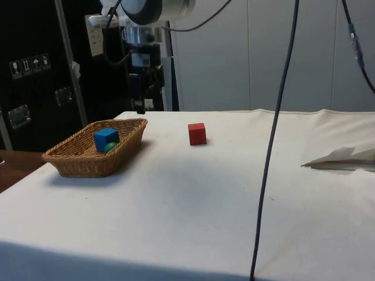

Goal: Place all non-red objects into the basket.

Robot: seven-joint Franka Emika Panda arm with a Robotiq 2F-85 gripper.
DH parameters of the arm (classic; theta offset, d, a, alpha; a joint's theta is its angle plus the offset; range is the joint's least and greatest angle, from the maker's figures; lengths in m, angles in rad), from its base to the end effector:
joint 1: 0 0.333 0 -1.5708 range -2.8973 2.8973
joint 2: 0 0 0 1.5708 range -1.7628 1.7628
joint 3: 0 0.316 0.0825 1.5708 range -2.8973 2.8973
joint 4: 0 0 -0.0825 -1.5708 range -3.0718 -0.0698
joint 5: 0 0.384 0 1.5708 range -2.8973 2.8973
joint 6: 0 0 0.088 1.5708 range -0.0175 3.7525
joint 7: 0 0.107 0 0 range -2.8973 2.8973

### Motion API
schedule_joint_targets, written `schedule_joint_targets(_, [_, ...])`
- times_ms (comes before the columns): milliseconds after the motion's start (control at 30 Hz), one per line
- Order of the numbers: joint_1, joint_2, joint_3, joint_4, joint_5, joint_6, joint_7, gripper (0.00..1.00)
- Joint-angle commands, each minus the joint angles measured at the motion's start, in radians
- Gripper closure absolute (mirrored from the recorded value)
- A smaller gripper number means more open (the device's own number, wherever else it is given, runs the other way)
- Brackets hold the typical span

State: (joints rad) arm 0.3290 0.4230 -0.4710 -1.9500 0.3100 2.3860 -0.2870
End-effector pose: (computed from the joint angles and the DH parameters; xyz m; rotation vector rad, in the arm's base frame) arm 0.6192 -0.0712 0.2891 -3.1218 0.0502 -0.1233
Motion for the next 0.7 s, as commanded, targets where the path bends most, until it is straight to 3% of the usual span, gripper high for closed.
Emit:
schedule_joint_targets(0, [0.001,-0.008,0.001,-0.011,-0.003,0.001,0.000,0.00])
schedule_joint_targets(33, [0.010,-0.034,-0.007,-0.046,-0.016,0.019,0.004,0.00])
schedule_joint_targets(300, [0.010,-0.110,-0.005,-0.136,-0.039,0.031,-0.001,0.00])
schedule_joint_targets(333, [0.003,-0.097,0.001,-0.118,-0.028,0.014,-0.005,0.00])
schedule_joint_targets(367, [0.010,-0.118,-0.005,-0.146,-0.041,0.033,-0.002,0.00])
schedule_joint_targets(500, [0.008,-0.156,-0.003,-0.195,-0.052,0.044,-0.007,0.00])
schedule_joint_targets(667, [0.003,-0.175,0.002,-0.217,-0.044,0.048,-0.016,0.00])
